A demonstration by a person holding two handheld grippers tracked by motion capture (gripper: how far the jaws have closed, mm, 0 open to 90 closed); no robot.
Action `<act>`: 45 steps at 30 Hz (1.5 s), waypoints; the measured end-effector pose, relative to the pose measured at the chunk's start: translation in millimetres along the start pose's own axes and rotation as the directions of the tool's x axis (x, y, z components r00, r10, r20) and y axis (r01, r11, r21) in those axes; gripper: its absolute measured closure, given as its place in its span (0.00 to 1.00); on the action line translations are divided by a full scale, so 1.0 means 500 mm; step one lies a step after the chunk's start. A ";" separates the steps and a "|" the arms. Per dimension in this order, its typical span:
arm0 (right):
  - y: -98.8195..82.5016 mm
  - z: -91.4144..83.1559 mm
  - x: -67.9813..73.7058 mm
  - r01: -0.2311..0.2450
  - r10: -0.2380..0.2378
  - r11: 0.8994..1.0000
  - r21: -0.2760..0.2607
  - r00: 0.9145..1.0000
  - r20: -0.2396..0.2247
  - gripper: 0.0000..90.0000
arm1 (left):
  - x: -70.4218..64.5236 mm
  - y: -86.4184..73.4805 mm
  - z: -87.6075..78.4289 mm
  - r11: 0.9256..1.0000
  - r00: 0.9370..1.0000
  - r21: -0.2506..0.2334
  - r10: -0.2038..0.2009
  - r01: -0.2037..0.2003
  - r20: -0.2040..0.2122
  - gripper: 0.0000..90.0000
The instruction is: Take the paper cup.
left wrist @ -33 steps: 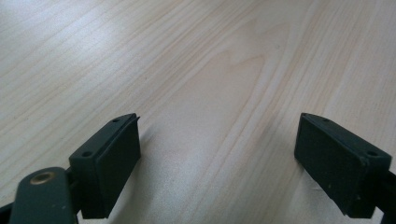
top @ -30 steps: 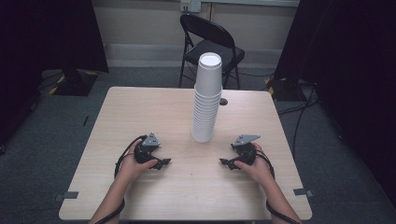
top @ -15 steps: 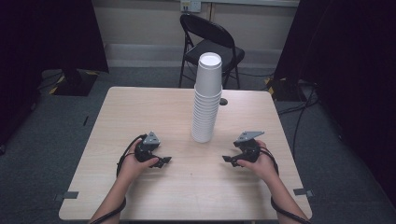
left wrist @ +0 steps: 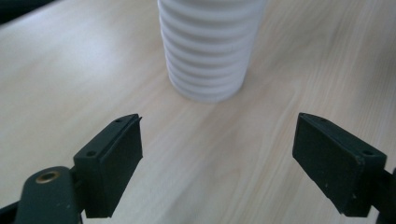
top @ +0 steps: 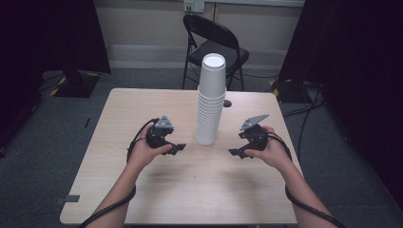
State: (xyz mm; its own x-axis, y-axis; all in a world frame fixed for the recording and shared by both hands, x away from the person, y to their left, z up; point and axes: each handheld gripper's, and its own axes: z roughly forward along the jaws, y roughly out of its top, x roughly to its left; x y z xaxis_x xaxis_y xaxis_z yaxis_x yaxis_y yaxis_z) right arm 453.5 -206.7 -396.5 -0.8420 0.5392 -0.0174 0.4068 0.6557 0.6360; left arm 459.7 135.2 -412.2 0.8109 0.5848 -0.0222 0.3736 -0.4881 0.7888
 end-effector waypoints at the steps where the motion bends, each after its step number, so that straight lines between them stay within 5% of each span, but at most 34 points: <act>1: 0.015 -0.009 0.000 0.007 -0.007 1.000 -0.006 1.000 0.000 0.19 | 0.000 0.014 -0.003 1.000 1.000 -0.018 -0.006 0.006 0.017 0.18; 19: 0.115 -0.092 -0.027 0.049 -0.049 0.998 0.026 0.999 -0.013 0.20 | -0.001 0.161 -0.055 0.995 0.999 -0.095 0.020 -0.017 0.029 0.17; 32: 0.186 -0.176 -0.052 0.006 -0.006 0.997 -0.075 1.000 0.002 0.20 | -0.017 0.266 -0.071 0.981 0.998 -0.184 0.060 -0.054 0.029 0.18; 38: 0.230 -0.208 -0.058 -0.026 0.027 0.993 -0.111 1.000 0.010 0.21 | -0.016 0.285 -0.057 0.986 0.996 -0.144 0.084 -0.085 -0.013 0.18; 45: 0.293 -0.240 -0.053 -0.054 0.057 0.996 -0.069 0.998 0.034 0.23 | -0.014 0.291 -0.046 0.985 0.993 -0.136 0.101 -0.108 -0.058 0.19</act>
State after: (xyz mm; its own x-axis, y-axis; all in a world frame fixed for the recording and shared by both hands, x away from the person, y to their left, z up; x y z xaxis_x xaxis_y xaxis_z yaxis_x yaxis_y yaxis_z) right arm 493.0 -188.3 -210.5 -0.8050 0.5932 -0.0075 0.4264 0.5873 0.6880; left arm 498.2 74.9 -283.0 0.8171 0.5690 0.0927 0.2194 -0.4555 0.8628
